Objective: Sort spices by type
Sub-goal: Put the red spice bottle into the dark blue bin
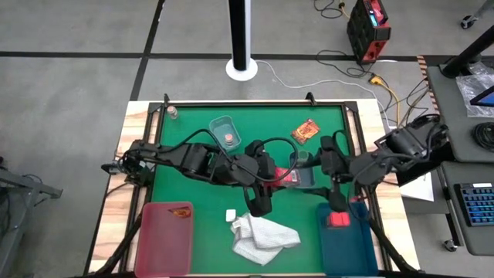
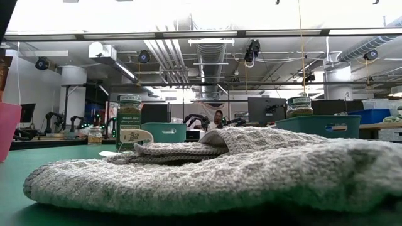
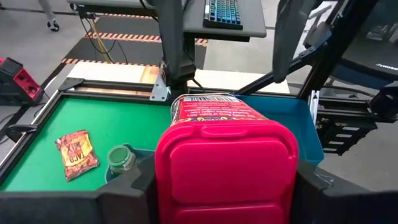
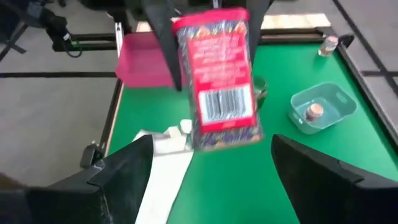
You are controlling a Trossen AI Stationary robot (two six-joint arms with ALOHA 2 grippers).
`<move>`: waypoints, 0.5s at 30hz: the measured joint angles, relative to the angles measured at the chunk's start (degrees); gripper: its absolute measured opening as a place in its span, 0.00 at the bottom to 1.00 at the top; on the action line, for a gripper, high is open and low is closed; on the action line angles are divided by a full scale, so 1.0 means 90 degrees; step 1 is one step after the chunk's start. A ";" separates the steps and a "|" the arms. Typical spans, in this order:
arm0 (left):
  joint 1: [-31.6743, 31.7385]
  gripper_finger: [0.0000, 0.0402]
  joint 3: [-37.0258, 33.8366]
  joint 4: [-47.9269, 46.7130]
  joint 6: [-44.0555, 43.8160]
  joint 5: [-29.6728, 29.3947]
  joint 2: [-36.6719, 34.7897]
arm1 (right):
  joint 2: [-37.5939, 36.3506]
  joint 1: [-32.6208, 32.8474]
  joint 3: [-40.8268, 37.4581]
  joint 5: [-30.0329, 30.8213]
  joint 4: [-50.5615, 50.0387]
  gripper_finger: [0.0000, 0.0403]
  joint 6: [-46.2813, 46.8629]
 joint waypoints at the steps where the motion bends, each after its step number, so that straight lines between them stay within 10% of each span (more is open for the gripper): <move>1: 0.0000 0.47 0.0000 0.0044 -0.0009 -0.0001 0.0002 | 0.0001 -0.0040 0.0000 -0.0001 0.0058 0.79 -0.0042; 15: -0.0007 0.47 0.0000 0.0408 0.0054 0.0118 -0.0005 | 0.0372 -0.0330 0.0000 -0.0311 0.0570 0.79 -0.0316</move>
